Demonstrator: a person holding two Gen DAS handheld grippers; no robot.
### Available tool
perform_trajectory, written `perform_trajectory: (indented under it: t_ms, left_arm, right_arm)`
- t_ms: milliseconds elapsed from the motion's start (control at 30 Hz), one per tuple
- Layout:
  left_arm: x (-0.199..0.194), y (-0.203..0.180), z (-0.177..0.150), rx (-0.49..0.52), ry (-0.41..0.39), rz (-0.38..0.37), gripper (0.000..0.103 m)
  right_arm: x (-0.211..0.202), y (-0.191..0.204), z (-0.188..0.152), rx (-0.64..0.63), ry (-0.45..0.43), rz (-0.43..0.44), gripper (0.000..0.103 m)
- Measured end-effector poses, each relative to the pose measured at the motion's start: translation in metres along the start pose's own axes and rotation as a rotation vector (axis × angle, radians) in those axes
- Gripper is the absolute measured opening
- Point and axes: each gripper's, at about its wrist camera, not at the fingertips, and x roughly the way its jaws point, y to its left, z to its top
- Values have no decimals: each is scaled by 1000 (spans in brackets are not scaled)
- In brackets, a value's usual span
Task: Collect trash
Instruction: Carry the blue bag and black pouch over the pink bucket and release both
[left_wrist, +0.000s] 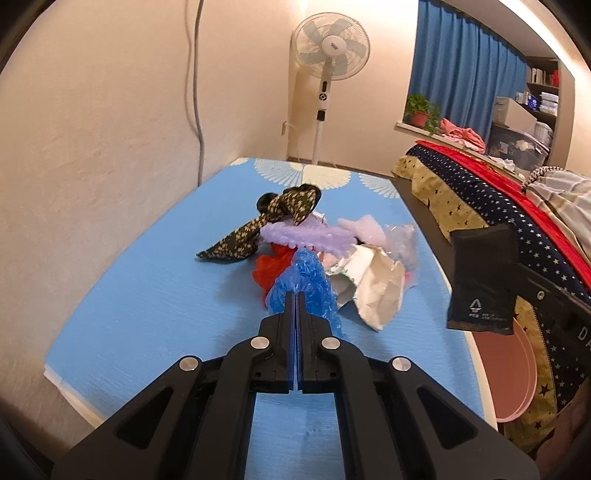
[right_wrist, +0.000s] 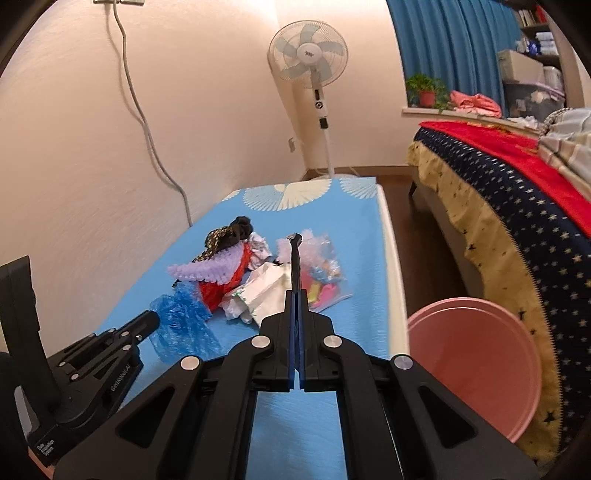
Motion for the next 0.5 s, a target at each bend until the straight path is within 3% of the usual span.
perform_trajectory:
  t_ms: [500]
  left_arm:
    - [-25,-23,4,56,-38,-49,0]
  right_arm:
    - [-58,-34,27,-15,-59,-122,1]
